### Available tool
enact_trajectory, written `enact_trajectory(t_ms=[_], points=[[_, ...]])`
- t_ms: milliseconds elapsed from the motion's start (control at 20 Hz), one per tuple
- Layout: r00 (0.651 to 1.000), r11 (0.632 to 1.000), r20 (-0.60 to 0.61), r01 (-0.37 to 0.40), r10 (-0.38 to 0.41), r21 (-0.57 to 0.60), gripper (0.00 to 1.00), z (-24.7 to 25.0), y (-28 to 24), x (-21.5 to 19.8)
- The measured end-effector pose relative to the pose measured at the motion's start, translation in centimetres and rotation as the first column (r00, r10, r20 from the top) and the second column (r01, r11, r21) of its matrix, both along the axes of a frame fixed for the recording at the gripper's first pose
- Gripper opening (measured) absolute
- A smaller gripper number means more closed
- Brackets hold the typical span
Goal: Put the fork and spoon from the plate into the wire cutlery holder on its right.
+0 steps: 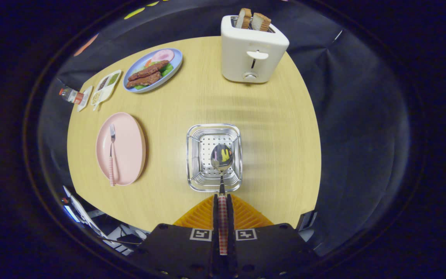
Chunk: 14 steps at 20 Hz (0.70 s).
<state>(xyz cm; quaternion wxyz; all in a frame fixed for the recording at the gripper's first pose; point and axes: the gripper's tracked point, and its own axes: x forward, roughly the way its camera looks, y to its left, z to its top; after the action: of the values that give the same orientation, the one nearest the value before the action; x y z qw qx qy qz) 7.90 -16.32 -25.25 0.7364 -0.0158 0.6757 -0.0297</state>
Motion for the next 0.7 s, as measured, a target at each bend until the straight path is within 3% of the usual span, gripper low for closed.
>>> enact_trajectory(t_ms=[400,700], points=[[1.0,0.999,-0.019,-0.021,0.02,-0.024,0.11,-0.2,1.1,2.3],[0.992,0.995,0.079,-0.092,0.096,-0.044,0.12,1.7,3.5,4.0]])
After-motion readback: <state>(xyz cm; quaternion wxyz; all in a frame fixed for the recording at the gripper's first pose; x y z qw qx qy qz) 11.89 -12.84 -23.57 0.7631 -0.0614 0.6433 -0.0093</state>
